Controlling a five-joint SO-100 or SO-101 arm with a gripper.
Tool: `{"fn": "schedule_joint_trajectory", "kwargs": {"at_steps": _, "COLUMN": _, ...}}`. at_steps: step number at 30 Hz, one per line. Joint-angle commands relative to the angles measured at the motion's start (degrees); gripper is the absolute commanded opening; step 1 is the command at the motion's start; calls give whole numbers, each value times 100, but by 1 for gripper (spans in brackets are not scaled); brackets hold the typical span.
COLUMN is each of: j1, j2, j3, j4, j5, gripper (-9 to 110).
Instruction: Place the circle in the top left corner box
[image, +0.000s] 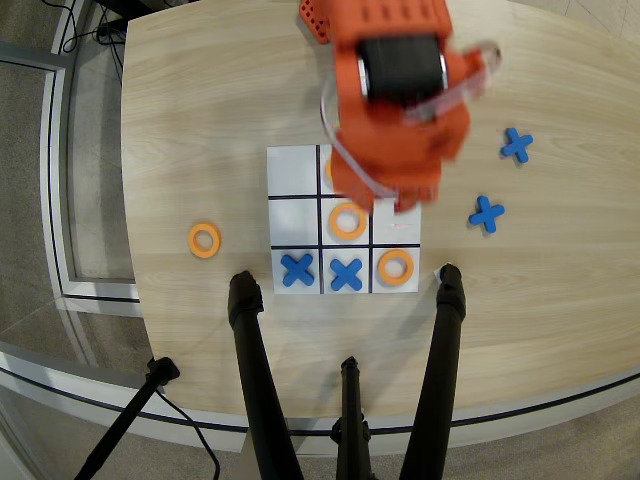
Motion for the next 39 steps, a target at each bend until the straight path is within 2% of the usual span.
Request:
{"fn": "schedule_joint_trajectory", "kwargs": {"at_steps": 1, "j1": 123, "j2": 2188, "j3": 1784, "j4": 44, "j5": -290, "gripper": 9}}
{"fn": "schedule_joint_trajectory", "kwargs": {"at_steps": 6, "j1": 439, "j2": 4157, "j3": 3709, "j4": 53, "j5": -527, "gripper": 9}}
{"fn": "schedule_joint_trajectory", "kwargs": {"at_steps": 12, "j1": 1002, "j2": 5563, "j3": 5511, "j4": 62, "j5": -914, "gripper": 9}}
{"fn": "schedule_joint_trajectory", "kwargs": {"at_steps": 17, "j1": 1063, "j2": 6381, "j3": 6688, "j4": 79, "j5": -1020, "gripper": 9}}
{"fn": "schedule_joint_trajectory", "kwargs": {"at_steps": 19, "j1": 1116, "j2": 6662, "j3": 6759, "j4": 483, "j5": -1037, "gripper": 7}}
{"fn": "schedule_joint_trajectory", "kwargs": {"at_steps": 20, "j1": 1099, "j2": 6662, "j3": 6759, "j4": 580, "j5": -1002, "gripper": 0}}
{"fn": "schedule_joint_trajectory", "kwargs": {"at_steps": 26, "j1": 1477, "j2": 6662, "j3": 6768, "j4": 826, "j5": -844, "gripper": 0}}
{"fn": "schedule_joint_trajectory", "kwargs": {"at_steps": 28, "j1": 2188, "j2": 6662, "j3": 6768, "j4": 817, "j5": -879, "gripper": 0}}
{"fn": "schedule_joint_trajectory", "kwargs": {"at_steps": 30, "j1": 3454, "j2": 6697, "j3": 6768, "j4": 809, "j5": -853, "gripper": 0}}
{"fn": "schedule_joint_trajectory", "kwargs": {"at_steps": 35, "j1": 8024, "j2": 6891, "j3": 6768, "j4": 773, "j5": -853, "gripper": 0}}
{"fn": "schedule_joint_trajectory", "kwargs": {"at_steps": 37, "j1": 9255, "j2": 6882, "j3": 6768, "j4": 773, "j5": -853, "gripper": 0}}
{"fn": "schedule_joint_trajectory", "kwargs": {"at_steps": 39, "j1": 9940, "j2": 6891, "j3": 6768, "j4": 773, "j5": -853, "gripper": 0}}
